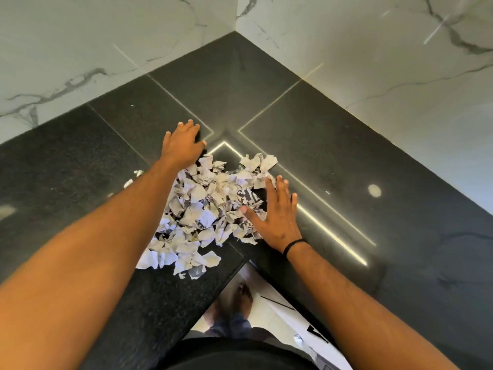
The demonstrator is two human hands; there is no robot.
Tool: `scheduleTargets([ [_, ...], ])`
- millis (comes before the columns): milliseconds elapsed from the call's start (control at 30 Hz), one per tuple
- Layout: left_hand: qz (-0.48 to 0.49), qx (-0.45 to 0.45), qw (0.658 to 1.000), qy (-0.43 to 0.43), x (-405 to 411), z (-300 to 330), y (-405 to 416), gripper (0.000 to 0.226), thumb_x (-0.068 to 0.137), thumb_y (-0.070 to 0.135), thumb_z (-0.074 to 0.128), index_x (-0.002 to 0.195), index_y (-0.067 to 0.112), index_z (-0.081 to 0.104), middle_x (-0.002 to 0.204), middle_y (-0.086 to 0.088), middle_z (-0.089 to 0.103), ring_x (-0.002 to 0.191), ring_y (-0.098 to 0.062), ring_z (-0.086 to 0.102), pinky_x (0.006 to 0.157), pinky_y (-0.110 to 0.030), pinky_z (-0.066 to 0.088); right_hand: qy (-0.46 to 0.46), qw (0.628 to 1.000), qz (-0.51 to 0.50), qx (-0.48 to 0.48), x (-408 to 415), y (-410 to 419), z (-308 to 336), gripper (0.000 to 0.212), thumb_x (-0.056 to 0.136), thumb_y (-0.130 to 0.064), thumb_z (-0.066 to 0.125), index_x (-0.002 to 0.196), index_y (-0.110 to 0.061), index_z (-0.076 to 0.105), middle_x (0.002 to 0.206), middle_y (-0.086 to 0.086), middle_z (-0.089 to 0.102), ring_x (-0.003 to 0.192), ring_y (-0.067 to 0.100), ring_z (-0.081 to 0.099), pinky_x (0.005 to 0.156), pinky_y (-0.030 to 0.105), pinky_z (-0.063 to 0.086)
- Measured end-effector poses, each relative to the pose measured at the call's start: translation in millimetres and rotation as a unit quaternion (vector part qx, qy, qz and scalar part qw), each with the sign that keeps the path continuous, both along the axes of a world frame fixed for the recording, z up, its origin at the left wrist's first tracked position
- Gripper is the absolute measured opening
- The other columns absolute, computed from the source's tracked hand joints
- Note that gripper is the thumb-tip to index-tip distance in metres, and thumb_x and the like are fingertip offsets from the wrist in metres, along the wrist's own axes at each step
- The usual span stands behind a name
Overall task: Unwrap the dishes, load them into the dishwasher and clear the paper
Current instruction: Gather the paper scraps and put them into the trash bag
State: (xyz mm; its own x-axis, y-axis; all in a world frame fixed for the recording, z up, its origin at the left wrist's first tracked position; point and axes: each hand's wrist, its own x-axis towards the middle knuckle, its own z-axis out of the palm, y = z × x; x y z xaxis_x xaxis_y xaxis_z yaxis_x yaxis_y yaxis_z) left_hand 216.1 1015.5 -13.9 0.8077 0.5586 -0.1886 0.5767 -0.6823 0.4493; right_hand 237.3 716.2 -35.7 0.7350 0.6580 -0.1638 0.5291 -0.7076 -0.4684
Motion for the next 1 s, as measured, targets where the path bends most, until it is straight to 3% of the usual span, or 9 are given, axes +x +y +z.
scheduleTargets([
  [167, -0.094, -0.018, 0.995, -0.04, 4, 2, -54, 0.042, 0.105, 0.031, 0.048, 0.143, 0.013, 0.052, 0.157, -0.011, 0.04, 0.146, -0.029, 0.036, 0.118, -0.051, 0.027, 0.036, 0.996, -0.018, 0.085, 2, -7, 1, 0.112, 0.08, -0.085, 0.046, 0.16, -0.028, -0.007, 0.168, -0.002, -0.018, 0.152, 0.011, -0.023, 0.126, 0.048, -0.007],
  [233, -0.073, -0.086, 0.988, -0.104, 0, 14, -70, 0.025, 0.104, 0.028, 0.051, 0.111, 0.015, 0.071, 0.114, -0.009, 0.071, 0.098, -0.019, 0.065, 0.085, -0.036, 0.047, 0.041, 0.992, -0.034, 0.114, 2, -8, 0, 0.117, 0.077, -0.083, 0.056, 0.16, -0.029, -0.007, 0.168, -0.003, -0.018, 0.152, 0.011, -0.022, 0.126, 0.048, -0.002],
  [300, -0.053, -0.105, 0.98, -0.159, -5, 22, -81, 0.021, 0.103, 0.028, 0.055, 0.103, 0.016, 0.073, 0.087, 0.003, 0.068, 0.063, 0.0, 0.055, 0.067, -0.029, 0.045, 0.045, 0.989, -0.044, 0.131, 2, -5, -1, 0.121, 0.074, -0.081, 0.063, 0.16, -0.031, -0.006, 0.167, -0.005, -0.019, 0.153, 0.013, -0.02, 0.126, 0.05, 0.003],
  [367, -0.05, -0.053, 0.983, -0.167, -10, 22, -90, 0.031, 0.102, 0.034, 0.056, 0.125, 0.017, 0.066, 0.113, -0.001, 0.068, 0.087, 0.0, 0.062, 0.085, -0.038, 0.053, 0.04, 0.988, -0.05, 0.139, 5, 1, 0, 0.123, 0.071, -0.08, 0.066, 0.16, -0.032, -0.004, 0.167, -0.005, -0.02, 0.153, 0.015, -0.021, 0.126, 0.05, 0.005],
  [467, -0.051, -0.023, 0.995, -0.084, -17, 4, -97, 0.059, 0.098, 0.059, 0.043, 0.142, 0.021, 0.051, 0.146, -0.007, 0.052, 0.135, -0.029, 0.048, 0.112, -0.054, 0.038, 0.007, 0.99, -0.046, 0.134, 14, 15, -1, 0.124, 0.071, -0.081, 0.066, 0.16, -0.03, -0.003, 0.168, -0.001, -0.018, 0.153, 0.019, -0.021, 0.126, 0.049, 0.003],
  [667, 0.019, -0.147, 0.973, -0.177, -26, 1, -119, 0.048, 0.101, 0.042, 0.045, 0.131, 0.009, 0.064, 0.131, -0.009, 0.064, 0.12, -0.02, 0.059, 0.104, -0.047, 0.048, -0.074, 0.992, 0.084, 0.053, 26, 39, -7, 0.12, 0.072, -0.092, 0.045, 0.161, -0.028, -0.002, 0.169, 0.01, -0.01, 0.155, 0.025, -0.013, 0.126, 0.049, 0.002],
  [800, 0.073, -0.168, 0.958, -0.221, -24, 5, -131, 0.034, 0.105, 0.023, 0.049, 0.133, 0.007, 0.061, 0.13, -0.007, 0.064, 0.116, -0.014, 0.058, 0.099, -0.028, 0.048, -0.091, 0.987, 0.118, 0.064, 27, 52, -10, 0.101, 0.079, -0.071, 0.059, 0.158, -0.02, 0.02, 0.165, 0.013, 0.019, 0.154, 0.03, 0.013, 0.126, 0.048, 0.014],
  [900, 0.091, -0.169, 0.956, -0.223, -25, 3, -132, 0.04, 0.107, 0.027, 0.045, 0.142, 0.009, 0.052, 0.14, -0.004, 0.056, 0.126, -0.009, 0.05, 0.105, -0.024, 0.039, -0.136, 0.975, 0.117, 0.133, 26, 59, -11, 0.071, 0.082, -0.048, 0.068, 0.141, -0.015, 0.047, 0.141, 0.009, 0.051, 0.134, 0.029, 0.044, 0.107, 0.049, 0.042],
  [1000, 0.095, -0.183, 0.949, -0.237, -26, 1, -129, 0.041, 0.107, 0.03, 0.045, 0.142, 0.01, 0.053, 0.139, -0.004, 0.058, 0.125, -0.014, 0.053, 0.107, -0.034, 0.044, -0.158, 0.965, 0.108, 0.179, 29, 66, -11, 0.048, 0.078, -0.025, 0.077, 0.121, -0.016, 0.058, 0.116, 0.004, 0.06, 0.108, 0.027, 0.053, 0.084, 0.044, 0.05],
])
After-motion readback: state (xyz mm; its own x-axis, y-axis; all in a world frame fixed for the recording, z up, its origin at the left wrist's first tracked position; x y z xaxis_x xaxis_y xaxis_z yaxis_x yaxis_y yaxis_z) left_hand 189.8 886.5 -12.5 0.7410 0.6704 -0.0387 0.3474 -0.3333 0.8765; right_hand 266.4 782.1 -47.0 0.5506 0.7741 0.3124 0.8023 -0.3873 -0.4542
